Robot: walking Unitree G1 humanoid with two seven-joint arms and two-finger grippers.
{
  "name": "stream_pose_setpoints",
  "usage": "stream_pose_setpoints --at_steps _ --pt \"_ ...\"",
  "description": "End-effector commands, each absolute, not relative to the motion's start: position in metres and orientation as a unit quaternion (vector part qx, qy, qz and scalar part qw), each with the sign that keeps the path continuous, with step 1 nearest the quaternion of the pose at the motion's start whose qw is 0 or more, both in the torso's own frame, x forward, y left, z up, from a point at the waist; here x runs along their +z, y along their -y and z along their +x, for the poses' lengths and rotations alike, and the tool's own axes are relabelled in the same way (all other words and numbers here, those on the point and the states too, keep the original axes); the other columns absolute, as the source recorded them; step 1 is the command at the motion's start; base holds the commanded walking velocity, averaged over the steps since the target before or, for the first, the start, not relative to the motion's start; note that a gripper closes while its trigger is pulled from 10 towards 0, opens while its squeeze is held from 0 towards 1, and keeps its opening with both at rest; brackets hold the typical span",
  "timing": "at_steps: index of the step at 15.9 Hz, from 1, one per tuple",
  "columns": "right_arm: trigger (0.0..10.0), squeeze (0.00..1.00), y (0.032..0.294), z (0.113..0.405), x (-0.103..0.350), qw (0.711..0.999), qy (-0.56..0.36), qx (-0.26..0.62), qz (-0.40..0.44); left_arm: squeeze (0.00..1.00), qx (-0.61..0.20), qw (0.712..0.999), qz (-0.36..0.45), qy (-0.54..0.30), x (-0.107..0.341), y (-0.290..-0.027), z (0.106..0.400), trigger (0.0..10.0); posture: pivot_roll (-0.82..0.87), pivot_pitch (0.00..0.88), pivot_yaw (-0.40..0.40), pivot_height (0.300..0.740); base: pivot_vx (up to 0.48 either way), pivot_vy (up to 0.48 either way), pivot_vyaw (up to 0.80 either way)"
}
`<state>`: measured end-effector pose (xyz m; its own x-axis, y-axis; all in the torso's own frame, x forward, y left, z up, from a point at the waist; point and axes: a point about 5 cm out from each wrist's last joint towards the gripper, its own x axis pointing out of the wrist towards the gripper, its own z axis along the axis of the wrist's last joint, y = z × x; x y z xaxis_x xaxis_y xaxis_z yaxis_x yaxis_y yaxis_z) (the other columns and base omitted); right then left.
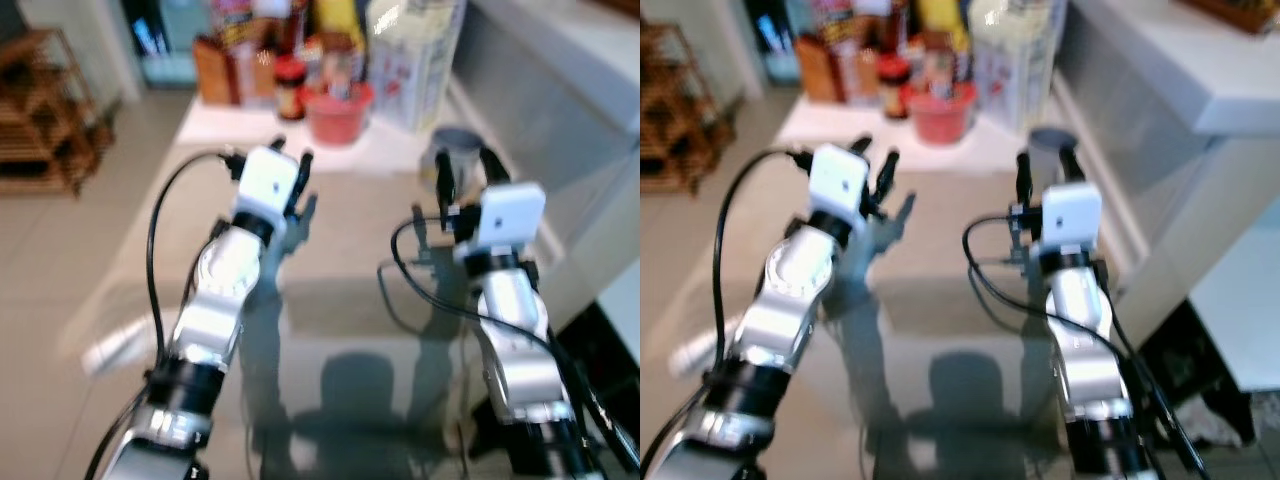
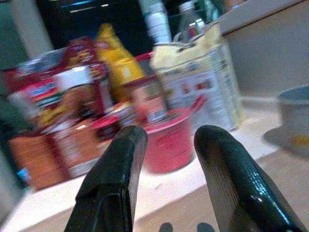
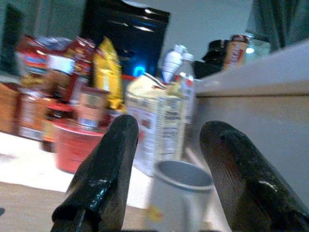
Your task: Setting the table
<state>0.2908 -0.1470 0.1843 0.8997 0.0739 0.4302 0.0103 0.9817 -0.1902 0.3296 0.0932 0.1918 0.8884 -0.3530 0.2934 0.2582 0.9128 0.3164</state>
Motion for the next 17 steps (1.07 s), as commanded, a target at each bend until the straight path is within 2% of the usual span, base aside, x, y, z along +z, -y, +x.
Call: stream_pose_setpoints --at_steps 1,11,14,17 --pt "10.0 0.00 0.154 0.291 0.184 0.970 0.221 0.007 -0.101 0.00 -0.170 0.958 0.137 0.186 0.196 -0.085 0.328 10.0 0.03 0.000 0.007 0.740 0.472 0.000 0.00" --pt "10.0 0.00 0.152 0.300 0.183 0.976 0.203 0.006 -0.082 0.00 -0.167 0.962 0.132 0.173 0.193 -0.089 0.330 10.0 0.04 0.000 0.006 0.740 0.000 0.000 0.00" --pt "10.0 0.00 0.159 0.302 0.172 0.986 0.158 -0.018 -0.051 0.00 -0.166 0.963 0.134 0.166 0.190 -0.091 0.329 10.0 0.04 0.000 0.010 0.740 0.000 0.000 0.00" --pt "10.0 0.00 0.184 0.319 0.151 0.991 0.099 -0.069 -0.063 0.00 -0.178 0.961 0.145 0.155 0.186 -0.092 0.324 10.0 0.06 0.000 0.023 0.740 0.000 0.000 0.00"
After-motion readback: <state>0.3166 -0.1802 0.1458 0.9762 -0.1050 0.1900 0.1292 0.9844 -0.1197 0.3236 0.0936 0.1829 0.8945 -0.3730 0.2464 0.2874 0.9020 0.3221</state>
